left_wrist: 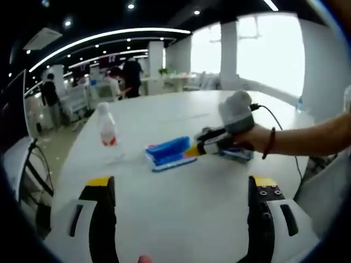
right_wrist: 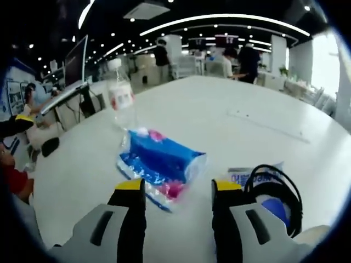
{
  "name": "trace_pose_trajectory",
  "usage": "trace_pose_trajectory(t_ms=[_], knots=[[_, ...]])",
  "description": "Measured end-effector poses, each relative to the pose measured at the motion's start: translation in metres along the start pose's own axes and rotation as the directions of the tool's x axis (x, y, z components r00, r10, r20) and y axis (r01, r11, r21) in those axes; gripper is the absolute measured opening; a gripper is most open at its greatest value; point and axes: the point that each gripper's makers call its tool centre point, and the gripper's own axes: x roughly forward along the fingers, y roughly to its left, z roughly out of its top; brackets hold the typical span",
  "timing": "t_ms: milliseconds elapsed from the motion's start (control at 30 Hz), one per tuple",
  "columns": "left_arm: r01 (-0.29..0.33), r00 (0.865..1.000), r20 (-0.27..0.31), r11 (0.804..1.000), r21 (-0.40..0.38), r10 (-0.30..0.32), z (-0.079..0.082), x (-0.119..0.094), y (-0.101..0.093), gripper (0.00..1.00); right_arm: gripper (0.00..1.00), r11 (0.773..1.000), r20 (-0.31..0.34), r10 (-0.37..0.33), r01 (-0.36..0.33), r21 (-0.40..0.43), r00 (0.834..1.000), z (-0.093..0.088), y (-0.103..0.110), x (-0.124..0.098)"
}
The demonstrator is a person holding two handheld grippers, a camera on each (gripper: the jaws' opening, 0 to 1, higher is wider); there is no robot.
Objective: Arrange the tabletop items into an orderly group along one side of the table until the central work area is clear of visible clutter.
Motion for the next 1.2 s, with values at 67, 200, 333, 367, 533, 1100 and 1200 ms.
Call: trace_pose_trajectory(t_ms=[67,200,333,367,533,1100,1200], knots=[[-0.002,1.0,-0.001,1.0,0.03,0.002,0.0,-0.001,0.001,0.94,0.34,1.0,-0.015,-0.009,0.009,-0.007,1.0,-0.004,-0.001,0.002],[-0.026,1.0,0.012,0.996,0.08,0.025,0.003,0.0,0.003,0.96,0.28,1.0,-0.018,-0.004,0.005,0.03,1.0,-0.006,-0.001,0.009],[-0.009,1.0,0.011,0.999,0.049,0.008,0.002,0.001,0.0,0.95,0.15,1.0,-0.008,-0.009,0.009,0.027,1.0,-0.004,-0.001,0.011],[-0.003,1.0,0.011,0.999,0.045,0.003,0.001,0.001,-0.001,0.95,0.12,1.0,-0.015,-0.019,0.019,0.023,1.0,-0.006,-0.003,0.012],[-0.001,1.0,0.004,0.999,0.047,0.001,-0.001,0.001,-0.002,0.94,0.03,0.998,-0.014,-0.03,0.031,0.047,0.999,-0.006,-0.009,0.014],[-0.007,1.0,-0.021,0.996,0.085,0.009,-0.004,0.005,-0.003,0.93,0.01,0.987,-0.009,-0.025,0.026,0.161,1.0,0.008,-0.011,-0.005],[0.006,0.999,-0.034,0.998,0.07,-0.004,-0.006,0.005,-0.005,0.93,0.01,0.98,-0.01,-0.03,0.031,0.197,1.0,0.011,-0.015,-0.01]])
